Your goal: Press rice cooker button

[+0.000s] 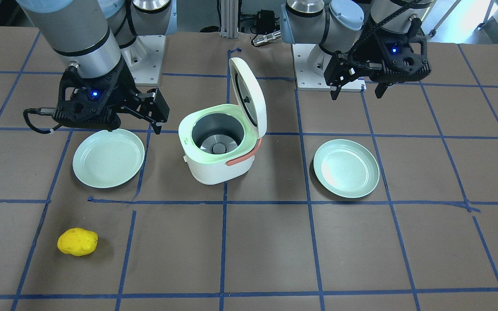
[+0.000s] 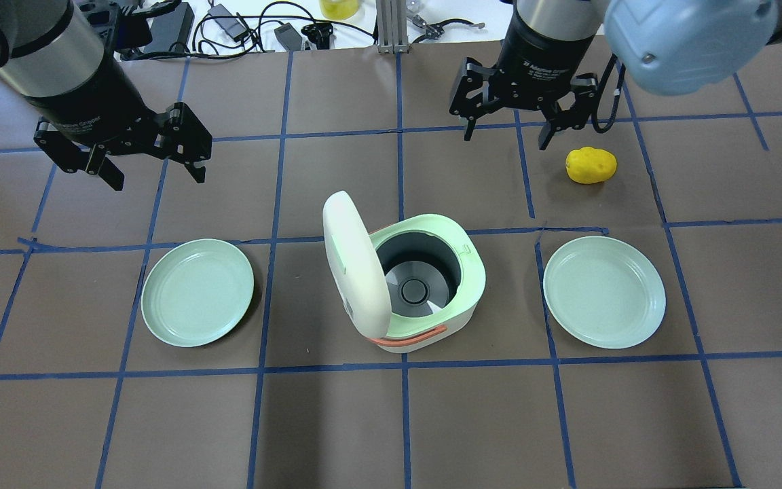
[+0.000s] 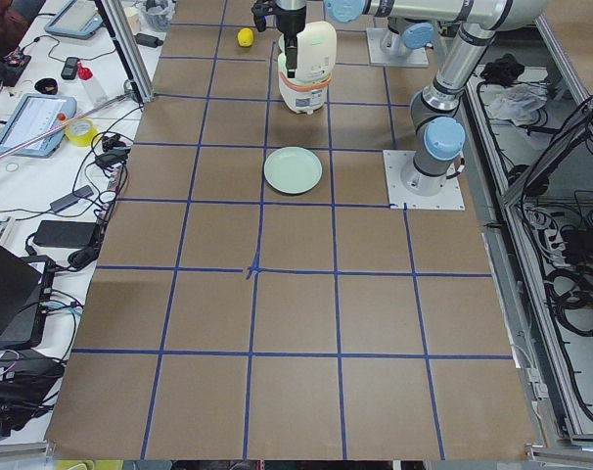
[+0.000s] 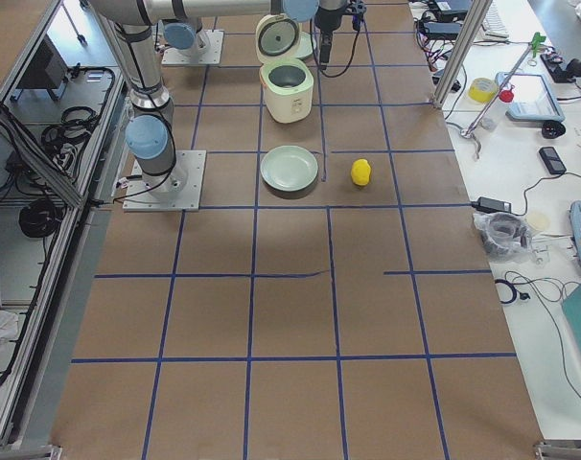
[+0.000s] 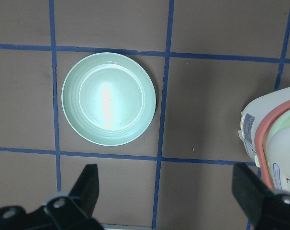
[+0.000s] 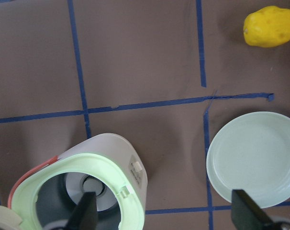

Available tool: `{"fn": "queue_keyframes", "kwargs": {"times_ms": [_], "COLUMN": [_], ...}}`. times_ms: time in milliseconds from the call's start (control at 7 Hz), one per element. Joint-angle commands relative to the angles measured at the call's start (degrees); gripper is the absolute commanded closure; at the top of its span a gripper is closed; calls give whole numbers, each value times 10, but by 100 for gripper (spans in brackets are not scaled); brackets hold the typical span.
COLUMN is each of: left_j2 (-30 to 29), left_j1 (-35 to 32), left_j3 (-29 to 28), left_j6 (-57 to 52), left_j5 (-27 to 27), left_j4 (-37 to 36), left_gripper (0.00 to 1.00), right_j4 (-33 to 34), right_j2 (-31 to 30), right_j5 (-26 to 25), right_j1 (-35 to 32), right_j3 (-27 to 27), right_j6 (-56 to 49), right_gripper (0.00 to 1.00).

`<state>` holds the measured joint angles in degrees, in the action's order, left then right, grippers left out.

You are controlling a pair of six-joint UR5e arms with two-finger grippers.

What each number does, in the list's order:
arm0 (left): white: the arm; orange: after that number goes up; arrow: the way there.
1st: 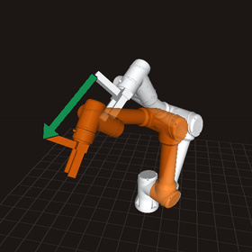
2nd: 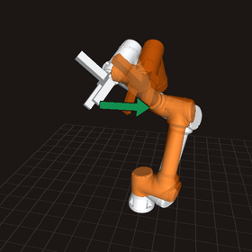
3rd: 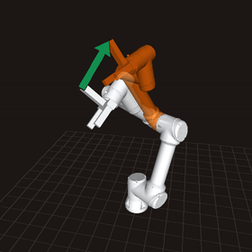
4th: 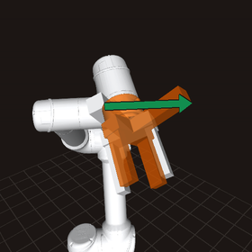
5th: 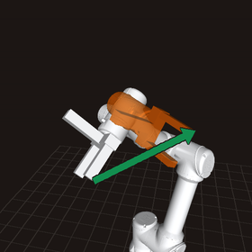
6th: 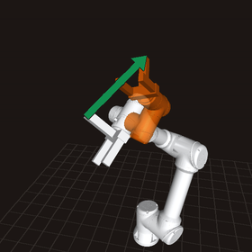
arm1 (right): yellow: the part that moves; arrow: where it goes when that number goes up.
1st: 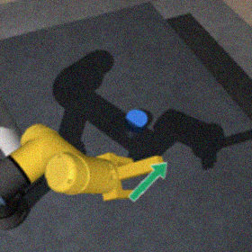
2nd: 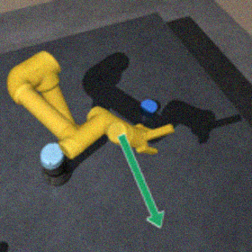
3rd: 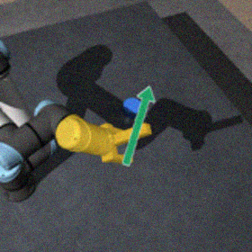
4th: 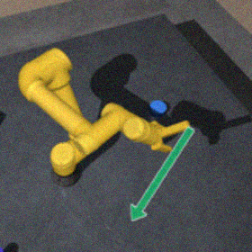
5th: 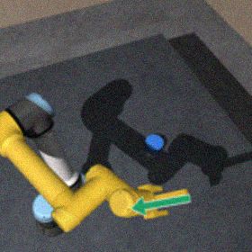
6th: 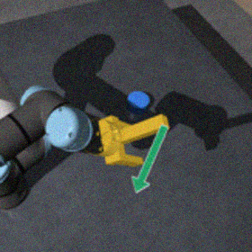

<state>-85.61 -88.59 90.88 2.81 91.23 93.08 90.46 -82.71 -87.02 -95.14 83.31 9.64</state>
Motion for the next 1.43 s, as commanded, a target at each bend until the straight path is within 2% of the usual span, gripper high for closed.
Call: {"fn": "queue_keyframes", "kwargs": {"times_ms": [0,286,1286], "left_j2": [0,0,0], "left_j1": [0,0,0], "left_j3": [0,0,0], "left_j6": [0,0,0], "left_j5": [0,0,0], "left_j4": [0,0,0], "left_gripper": [0,0,0], "right_j4": [-2,-6,-12], "right_j2": [-1,-7,-28], "right_j5": [-17,-35,-45], "right_j1": [21,24,27], "right_j3": [9,9,26], "right_j6": [-54,-57,-70], "right_gripper": [0,0,0]}}
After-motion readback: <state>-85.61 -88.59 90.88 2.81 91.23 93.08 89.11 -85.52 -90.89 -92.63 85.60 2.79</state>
